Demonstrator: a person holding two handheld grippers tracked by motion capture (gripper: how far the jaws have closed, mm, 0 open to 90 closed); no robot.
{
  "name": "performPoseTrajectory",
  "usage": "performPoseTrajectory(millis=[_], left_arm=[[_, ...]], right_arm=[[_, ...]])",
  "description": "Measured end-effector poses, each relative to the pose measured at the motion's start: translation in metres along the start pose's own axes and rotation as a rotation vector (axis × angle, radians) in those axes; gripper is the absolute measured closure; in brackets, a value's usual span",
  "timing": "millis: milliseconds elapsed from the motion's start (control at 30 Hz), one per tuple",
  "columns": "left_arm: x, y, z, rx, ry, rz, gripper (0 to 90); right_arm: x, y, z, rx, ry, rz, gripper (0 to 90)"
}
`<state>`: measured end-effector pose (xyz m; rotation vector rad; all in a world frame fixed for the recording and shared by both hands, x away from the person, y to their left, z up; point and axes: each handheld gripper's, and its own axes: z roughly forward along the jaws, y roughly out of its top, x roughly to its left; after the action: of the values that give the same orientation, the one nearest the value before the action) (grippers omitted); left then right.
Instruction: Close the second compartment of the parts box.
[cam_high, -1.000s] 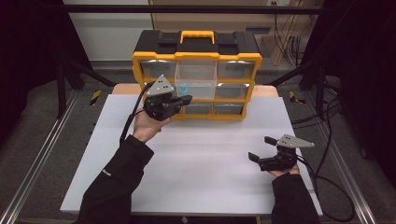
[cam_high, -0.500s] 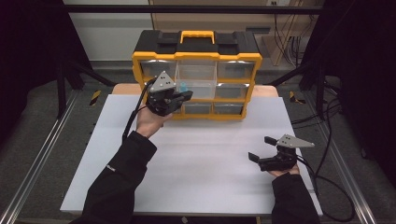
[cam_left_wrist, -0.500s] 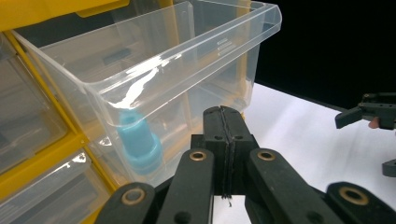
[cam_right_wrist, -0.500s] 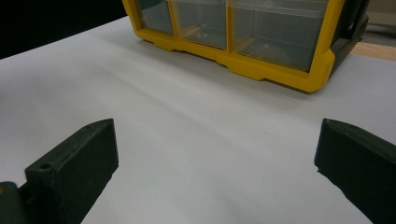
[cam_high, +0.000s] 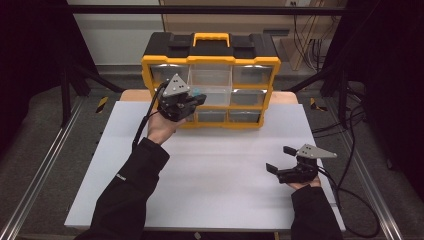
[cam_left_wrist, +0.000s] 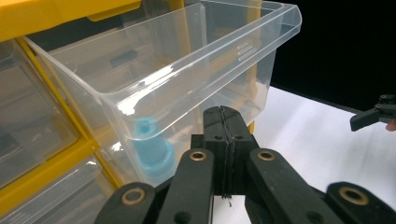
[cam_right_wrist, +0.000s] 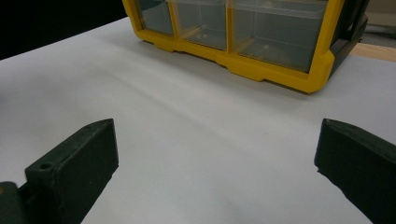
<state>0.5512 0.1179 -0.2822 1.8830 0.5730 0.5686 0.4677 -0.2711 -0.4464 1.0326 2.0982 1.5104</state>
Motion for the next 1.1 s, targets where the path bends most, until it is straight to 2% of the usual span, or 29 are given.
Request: performPoseTrajectory(millis=[33,100,300,400,433,467,533,600,633,733,967,1000,1100], left_arm=[[-0.001,0.0,-0.001,0.012,0.009,-0.006,90.0],[0.0,0.0,0.001,-0.003,-0.002,0.008,90.0],[0.001,0.0,0.002,-0.006,0.009,0.026,90.0],[0.002,0.0,0.003,-0.011,0.01,0.025,90.0],[0.002,0.0,0.002,0.001,0.014,0.01,90.0],[0.003,0.0,0.004,-0.012,0.011,0.029,90.0],[0.004,0.0,0.004,-0.012,0.012,0.034,90.0],[0.004,0.0,0.003,0.001,0.016,0.02,90.0],[0.006,0.001,0.005,-0.012,0.01,0.037,90.0],[0.006,0.001,0.005,-0.012,0.012,0.041,90.0],[0.008,0.003,0.008,-0.012,0.02,0.041,90.0],[0.008,0.003,0.007,0.002,0.028,0.032,90.0],[0.01,0.004,0.009,-0.011,0.023,0.041,90.0]], right_arm=[[0.0,0.0,0.0,0.001,0.0,0.001,0.3],[0.0,0.0,0.0,0.002,-0.001,-0.001,0.3],[0.0,0.0,0.001,0.004,-0.002,-0.003,0.3],[0.0,0.0,0.001,0.004,-0.003,-0.004,0.2],[0.0,0.0,0.001,0.004,-0.003,-0.005,0.3],[0.0,0.0,0.001,0.005,-0.003,-0.005,0.3],[0.0,-0.001,0.001,0.005,-0.003,-0.005,0.3],[0.0,-0.001,0.001,0.006,-0.003,-0.004,0.3],[0.0,-0.001,0.001,0.006,-0.003,-0.005,0.2],[0.0,-0.001,0.001,0.005,-0.003,-0.004,0.3],[0.0,0.0,0.001,0.004,-0.003,-0.003,0.3],[0.0,0.0,0.001,0.004,-0.003,-0.002,0.3],[0.0,0.0,0.001,0.003,-0.002,-0.002,0.3]])
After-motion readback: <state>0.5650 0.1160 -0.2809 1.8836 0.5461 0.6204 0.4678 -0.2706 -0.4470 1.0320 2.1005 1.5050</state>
